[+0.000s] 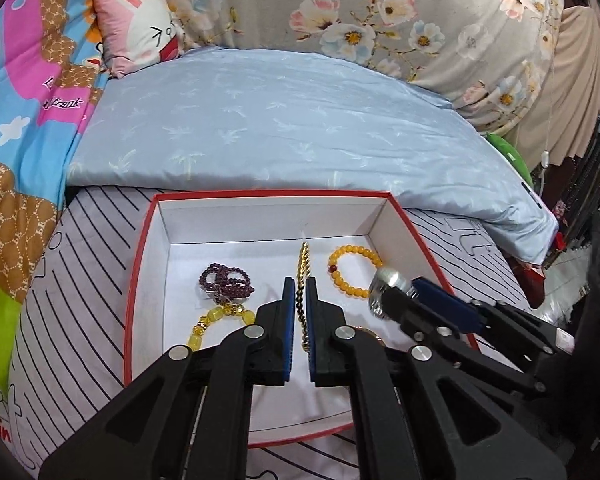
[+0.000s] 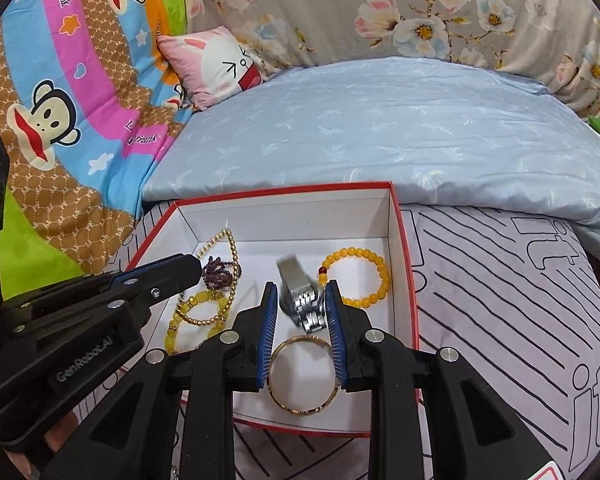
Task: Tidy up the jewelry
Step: 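Lift both open tools out of the red box, then lower the left tool onto the black bead bracelet and close it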
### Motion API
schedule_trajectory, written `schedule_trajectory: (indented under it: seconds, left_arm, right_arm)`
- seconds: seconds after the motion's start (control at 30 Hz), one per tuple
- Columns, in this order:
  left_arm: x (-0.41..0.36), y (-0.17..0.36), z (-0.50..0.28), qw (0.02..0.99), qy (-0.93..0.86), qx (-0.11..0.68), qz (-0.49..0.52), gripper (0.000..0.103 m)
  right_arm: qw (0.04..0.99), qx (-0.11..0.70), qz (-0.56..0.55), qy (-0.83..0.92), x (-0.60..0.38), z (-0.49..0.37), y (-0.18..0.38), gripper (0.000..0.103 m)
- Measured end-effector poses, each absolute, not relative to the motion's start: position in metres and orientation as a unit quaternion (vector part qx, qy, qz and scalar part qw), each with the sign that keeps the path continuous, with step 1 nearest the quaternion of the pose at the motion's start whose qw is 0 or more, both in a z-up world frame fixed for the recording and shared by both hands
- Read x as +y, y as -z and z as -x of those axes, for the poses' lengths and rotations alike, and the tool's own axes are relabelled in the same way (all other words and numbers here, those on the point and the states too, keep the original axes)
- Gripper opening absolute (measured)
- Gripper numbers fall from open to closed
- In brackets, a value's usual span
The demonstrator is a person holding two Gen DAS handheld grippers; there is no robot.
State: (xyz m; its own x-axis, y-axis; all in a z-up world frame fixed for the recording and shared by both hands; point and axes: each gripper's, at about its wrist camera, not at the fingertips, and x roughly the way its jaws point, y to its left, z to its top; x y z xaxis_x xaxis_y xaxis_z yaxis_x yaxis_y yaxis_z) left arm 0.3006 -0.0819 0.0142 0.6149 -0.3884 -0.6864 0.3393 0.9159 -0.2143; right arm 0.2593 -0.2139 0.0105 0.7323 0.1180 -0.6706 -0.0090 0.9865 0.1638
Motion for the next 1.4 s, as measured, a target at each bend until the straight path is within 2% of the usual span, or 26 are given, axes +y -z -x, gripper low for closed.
schedule_trajectory:
  seconds: [0.1,0.17,0.47,0.63,1.0,1.4]
  left_arm:
    - [-0.078,-0.014,-0.301,0.899,0.195,0.390,0.037,0.027]
    - [-0.075,-0.016,-0.300,0.900,0.189,0.390,0.037,0.031]
    - [-0.062,-0.028,-0.269,0.906,0.180,0.382,0.037,0.033]
    - [-0.044,-0.026,-0.240,0.906,0.172,0.385,0.038,0.035]
    - [0.000,0.009,-0.164,0.888,0.160,0.428,0.058,0.035]
    - [-0.015,0.049,-0.114,0.865,0.181,0.467,0.038,0.035]
  right_arm:
    - [0.932,0.353,-0.072,-0.033,-0.214,-0.255,-0.018,0.026]
    - [0.934,0.348,-0.075,-0.034,-0.214,-0.251,-0.023,0.026]
    - [0.936,0.343,-0.071,-0.038,-0.206,-0.209,-0.031,0.028]
    - [0.934,0.348,-0.075,-0.034,-0.207,-0.169,-0.027,0.033]
    - [0.915,0.392,-0.095,-0.031,-0.205,-0.096,0.003,0.033]
    - [0.897,0.424,-0.120,-0.034,-0.197,-0.058,0.033,0.033]
